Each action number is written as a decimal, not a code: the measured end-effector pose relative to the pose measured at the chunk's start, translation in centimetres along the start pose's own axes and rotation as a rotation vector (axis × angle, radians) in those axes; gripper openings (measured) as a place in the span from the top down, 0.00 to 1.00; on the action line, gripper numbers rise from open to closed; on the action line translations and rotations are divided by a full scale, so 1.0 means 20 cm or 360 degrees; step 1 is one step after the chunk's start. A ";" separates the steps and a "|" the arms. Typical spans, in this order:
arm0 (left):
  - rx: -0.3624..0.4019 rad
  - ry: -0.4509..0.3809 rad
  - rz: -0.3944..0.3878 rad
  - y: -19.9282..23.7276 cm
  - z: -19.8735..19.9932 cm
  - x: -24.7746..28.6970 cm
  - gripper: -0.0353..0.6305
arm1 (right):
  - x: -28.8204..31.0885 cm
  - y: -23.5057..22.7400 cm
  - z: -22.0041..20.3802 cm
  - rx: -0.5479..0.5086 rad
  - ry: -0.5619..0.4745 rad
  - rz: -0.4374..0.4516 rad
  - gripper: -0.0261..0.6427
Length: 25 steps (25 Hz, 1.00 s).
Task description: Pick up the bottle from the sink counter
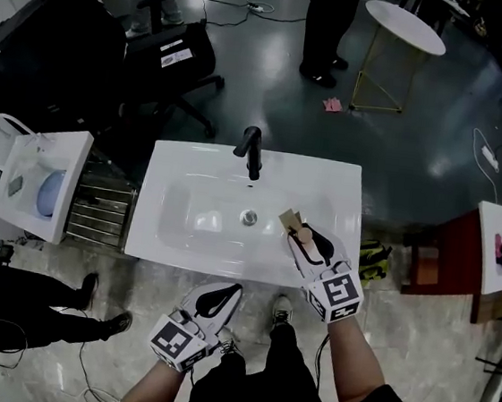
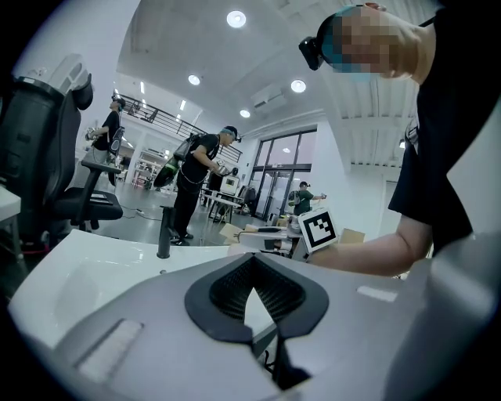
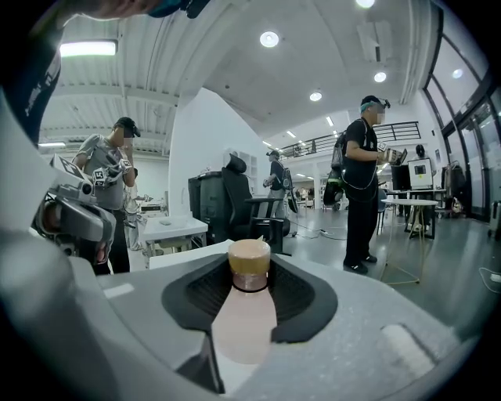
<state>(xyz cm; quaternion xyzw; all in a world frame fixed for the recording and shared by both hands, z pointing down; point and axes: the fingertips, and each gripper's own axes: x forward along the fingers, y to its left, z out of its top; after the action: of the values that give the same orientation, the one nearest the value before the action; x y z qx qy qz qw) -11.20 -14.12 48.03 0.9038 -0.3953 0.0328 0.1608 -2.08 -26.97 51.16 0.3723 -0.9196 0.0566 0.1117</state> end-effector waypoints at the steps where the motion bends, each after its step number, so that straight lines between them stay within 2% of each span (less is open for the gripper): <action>1: 0.0003 -0.0005 -0.0002 0.00 0.00 -0.02 0.95 | -0.01 0.02 0.00 0.0003 -0.0003 -0.0001 0.76; 15: 0.0026 -0.0029 -0.0001 0.04 -0.01 -0.31 0.95 | -0.12 0.35 0.05 0.0021 -0.0024 -0.0051 0.76; 22: 0.0074 -0.0015 -0.0051 0.01 0.00 -0.44 0.95 | -0.21 0.53 0.08 0.0020 -0.0035 -0.0091 0.76; 25: 0.0106 -0.0056 -0.0102 -0.01 -0.01 -0.50 0.95 | -0.25 0.60 0.08 0.0038 -0.0045 -0.0120 0.76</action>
<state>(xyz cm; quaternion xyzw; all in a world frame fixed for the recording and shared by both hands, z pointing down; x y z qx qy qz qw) -17.93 -6.82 46.20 0.9213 -0.3676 0.0249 0.1247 -7.18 -15.37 48.09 0.4087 -0.9057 0.0579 0.0963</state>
